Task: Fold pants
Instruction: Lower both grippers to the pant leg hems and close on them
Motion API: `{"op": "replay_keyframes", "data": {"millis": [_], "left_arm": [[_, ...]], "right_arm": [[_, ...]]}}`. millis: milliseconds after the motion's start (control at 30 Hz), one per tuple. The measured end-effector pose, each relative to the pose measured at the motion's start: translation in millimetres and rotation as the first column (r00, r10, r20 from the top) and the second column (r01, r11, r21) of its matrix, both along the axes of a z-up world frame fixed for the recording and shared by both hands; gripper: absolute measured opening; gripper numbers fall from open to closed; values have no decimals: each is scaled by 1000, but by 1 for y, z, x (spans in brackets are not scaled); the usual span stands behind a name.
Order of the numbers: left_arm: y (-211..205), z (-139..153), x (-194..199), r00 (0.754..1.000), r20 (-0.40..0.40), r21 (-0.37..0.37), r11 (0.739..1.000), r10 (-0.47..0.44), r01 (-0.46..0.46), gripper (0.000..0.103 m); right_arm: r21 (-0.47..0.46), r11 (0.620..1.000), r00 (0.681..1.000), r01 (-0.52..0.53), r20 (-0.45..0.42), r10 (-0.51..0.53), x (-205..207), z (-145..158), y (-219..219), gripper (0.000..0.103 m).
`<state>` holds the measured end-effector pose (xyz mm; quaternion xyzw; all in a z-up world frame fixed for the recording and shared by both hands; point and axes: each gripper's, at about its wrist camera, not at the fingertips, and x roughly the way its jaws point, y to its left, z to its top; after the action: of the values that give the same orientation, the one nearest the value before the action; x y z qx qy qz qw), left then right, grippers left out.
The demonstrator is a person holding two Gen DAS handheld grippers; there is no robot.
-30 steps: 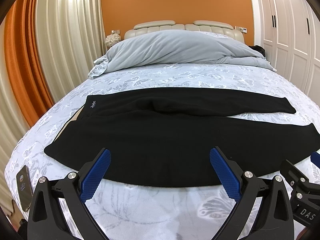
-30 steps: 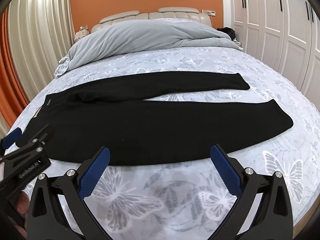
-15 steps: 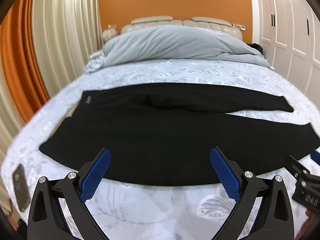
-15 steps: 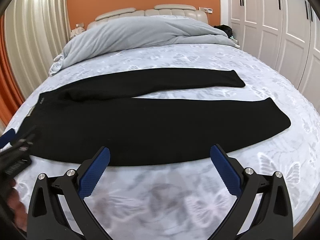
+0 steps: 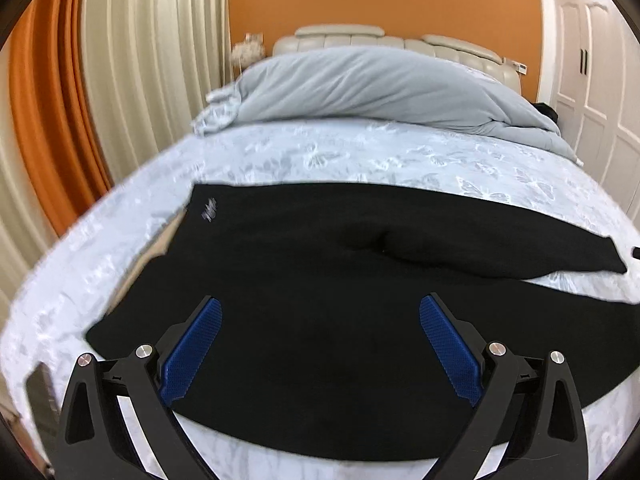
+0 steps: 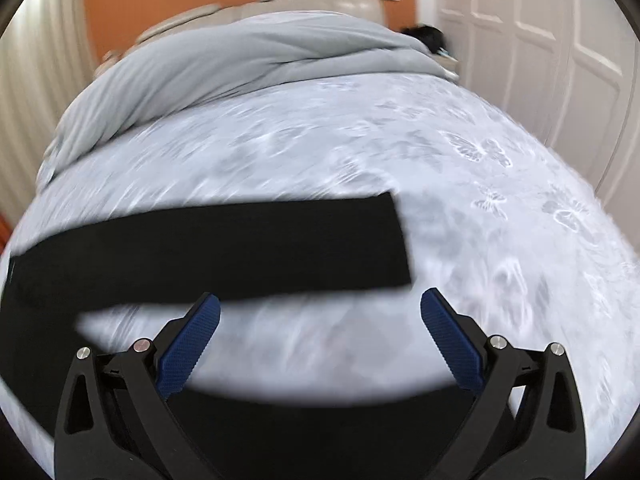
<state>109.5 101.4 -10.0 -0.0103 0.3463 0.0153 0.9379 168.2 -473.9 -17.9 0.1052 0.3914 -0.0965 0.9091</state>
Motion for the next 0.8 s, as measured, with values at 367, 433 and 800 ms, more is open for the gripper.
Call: {"op": "replay_keyframes", "data": {"millis": [367,433,800], "left_arm": [[109,-3,169,969,-132,-76,973,209,-220,98],[134,-11,212,949,-177,-46,961,260,-271,98],[192,-65,291,916,-308,-200,923,258,-327,4]], "right_arm": [[96,994,991,57,-122,-45,110,-64,-52,97],[78,995,989,58,-139,-47,117,-70,-51,98],[128,992,997,-13,-73,23,112,-60,-47,14]]}}
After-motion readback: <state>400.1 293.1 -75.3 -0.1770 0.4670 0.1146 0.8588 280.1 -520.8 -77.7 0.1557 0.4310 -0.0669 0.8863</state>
